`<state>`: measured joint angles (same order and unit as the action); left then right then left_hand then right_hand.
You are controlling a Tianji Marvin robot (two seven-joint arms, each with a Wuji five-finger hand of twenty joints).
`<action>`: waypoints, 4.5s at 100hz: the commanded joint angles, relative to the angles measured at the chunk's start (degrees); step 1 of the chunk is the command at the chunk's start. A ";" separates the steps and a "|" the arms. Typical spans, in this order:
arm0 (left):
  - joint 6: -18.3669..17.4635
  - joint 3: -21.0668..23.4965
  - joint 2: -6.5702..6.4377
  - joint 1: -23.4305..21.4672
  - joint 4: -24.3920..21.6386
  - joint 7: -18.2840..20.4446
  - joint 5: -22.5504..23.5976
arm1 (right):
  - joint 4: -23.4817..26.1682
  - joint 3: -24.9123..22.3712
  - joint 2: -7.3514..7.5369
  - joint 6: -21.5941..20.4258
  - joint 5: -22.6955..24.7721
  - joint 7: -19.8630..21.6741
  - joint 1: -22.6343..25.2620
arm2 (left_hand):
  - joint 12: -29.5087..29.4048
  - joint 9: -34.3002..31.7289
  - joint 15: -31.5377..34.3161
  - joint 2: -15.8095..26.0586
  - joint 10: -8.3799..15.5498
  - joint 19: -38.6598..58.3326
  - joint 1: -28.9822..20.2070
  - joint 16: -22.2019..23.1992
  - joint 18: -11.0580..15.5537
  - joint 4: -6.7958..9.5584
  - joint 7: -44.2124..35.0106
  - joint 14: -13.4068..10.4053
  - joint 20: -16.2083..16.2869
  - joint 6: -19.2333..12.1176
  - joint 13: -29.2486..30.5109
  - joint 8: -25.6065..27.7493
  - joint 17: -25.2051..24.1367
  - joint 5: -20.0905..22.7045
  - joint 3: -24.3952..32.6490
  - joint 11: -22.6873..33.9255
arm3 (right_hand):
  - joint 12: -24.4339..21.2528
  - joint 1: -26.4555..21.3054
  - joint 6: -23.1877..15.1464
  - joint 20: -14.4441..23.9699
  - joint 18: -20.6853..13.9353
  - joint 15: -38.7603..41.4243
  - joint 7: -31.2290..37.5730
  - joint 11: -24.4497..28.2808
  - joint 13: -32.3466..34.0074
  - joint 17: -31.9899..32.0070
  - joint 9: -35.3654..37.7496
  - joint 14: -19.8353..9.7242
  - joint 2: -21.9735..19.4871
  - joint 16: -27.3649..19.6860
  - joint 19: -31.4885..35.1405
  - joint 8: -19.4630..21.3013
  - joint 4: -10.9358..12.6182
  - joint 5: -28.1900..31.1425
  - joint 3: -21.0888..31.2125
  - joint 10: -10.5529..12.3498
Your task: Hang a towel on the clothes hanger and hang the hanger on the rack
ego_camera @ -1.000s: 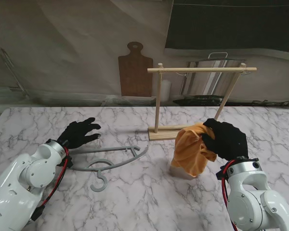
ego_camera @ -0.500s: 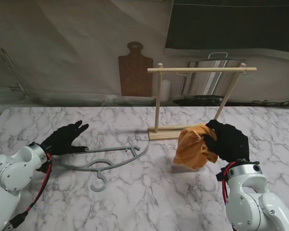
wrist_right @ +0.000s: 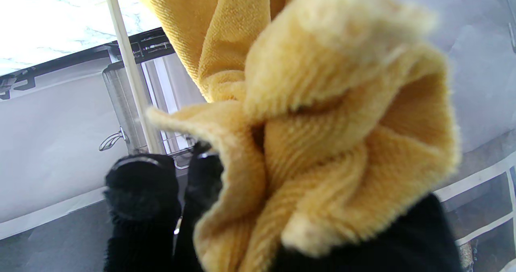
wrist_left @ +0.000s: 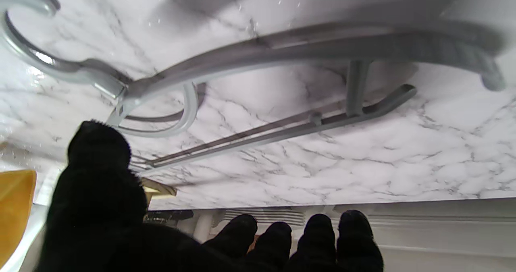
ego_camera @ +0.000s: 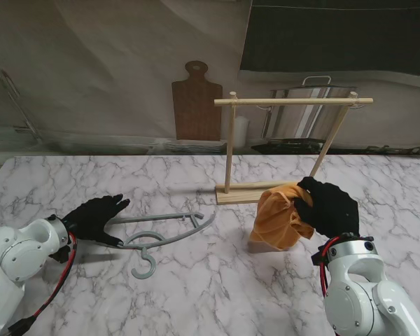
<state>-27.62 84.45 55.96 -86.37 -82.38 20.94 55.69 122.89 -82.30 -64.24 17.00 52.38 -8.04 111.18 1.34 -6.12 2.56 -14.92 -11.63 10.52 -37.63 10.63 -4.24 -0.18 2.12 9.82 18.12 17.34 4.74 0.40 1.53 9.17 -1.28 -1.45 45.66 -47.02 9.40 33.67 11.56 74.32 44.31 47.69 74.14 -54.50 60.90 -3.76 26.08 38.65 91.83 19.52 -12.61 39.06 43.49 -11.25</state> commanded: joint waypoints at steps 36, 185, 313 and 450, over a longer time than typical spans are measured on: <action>-1.66 -2.16 -0.76 0.72 3.34 -1.30 8.69 | -1.27 1.13 -0.42 1.82 -0.52 -1.26 -0.12 | -0.66 1.93 1.77 -1.63 -0.73 -6.56 -3.33 -1.20 0.75 -0.39 0.11 -1.11 -1.81 -1.86 0.55 -0.32 1.99 -1.41 0.66 -0.80 | 0.78 -5.69 -2.87 -0.38 1.35 3.16 4.06 7.38 1.73 -0.24 3.57 -3.27 -4.35 1.41 3.20 0.21 2.96 -0.39 2.55 4.46; 5.06 -12.44 -0.26 8.13 15.26 -2.61 -1.12 | -1.97 1.27 -0.43 1.65 -0.64 -1.63 0.03 | 13.00 -22.75 8.97 12.77 6.97 27.37 -36.34 6.29 2.57 0.20 -8.98 -6.06 2.37 -5.08 27.08 22.05 10.32 9.57 14.42 12.49 | 0.86 -5.63 -3.02 -0.34 1.33 3.75 3.95 8.05 1.74 0.11 3.58 -3.27 -4.36 1.34 3.24 0.56 2.99 0.11 2.74 4.40; 4.96 -7.10 2.97 3.74 3.67 -14.46 -5.22 | -0.62 -0.08 -0.59 0.54 -0.32 -2.72 2.03 | 49.69 -53.75 79.84 22.81 13.65 107.98 -24.44 41.73 7.03 -0.83 -45.88 -0.35 11.52 -1.39 64.58 52.10 61.19 26.16 -0.77 67.60 | 1.16 -5.72 -3.65 -0.24 1.16 4.44 4.57 8.23 1.74 -0.09 3.93 -3.54 -4.46 1.44 3.79 0.75 3.12 0.86 2.52 4.52; 5.09 -6.68 4.38 -2.58 -8.92 -9.66 -22.75 | 6.32 -4.84 -1.58 -5.81 0.26 -9.40 11.74 | 48.12 -53.40 76.42 20.40 14.96 104.01 -30.99 40.16 2.71 1.13 -37.30 2.89 11.72 -2.54 62.95 53.91 60.64 24.97 0.36 63.97 | 1.47 -5.84 -3.76 -0.29 1.13 4.93 4.86 8.02 1.71 -0.36 4.32 -3.54 -4.44 1.57 4.11 0.63 3.18 1.39 2.34 4.46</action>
<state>-23.20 79.13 59.33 -90.69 -91.85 10.85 34.19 128.99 -86.96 -65.65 11.21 52.68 -17.09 122.46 49.89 -60.16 78.43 2.05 0.48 8.09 -64.46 50.14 -4.95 -0.97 -33.75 6.47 30.65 15.06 68.76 53.35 60.36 35.14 -1.80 62.93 45.75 -47.02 9.40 33.66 11.62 76.18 44.87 48.85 74.17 -54.36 60.91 -3.85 26.06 38.65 92.45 19.42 -12.56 39.06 43.48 -11.10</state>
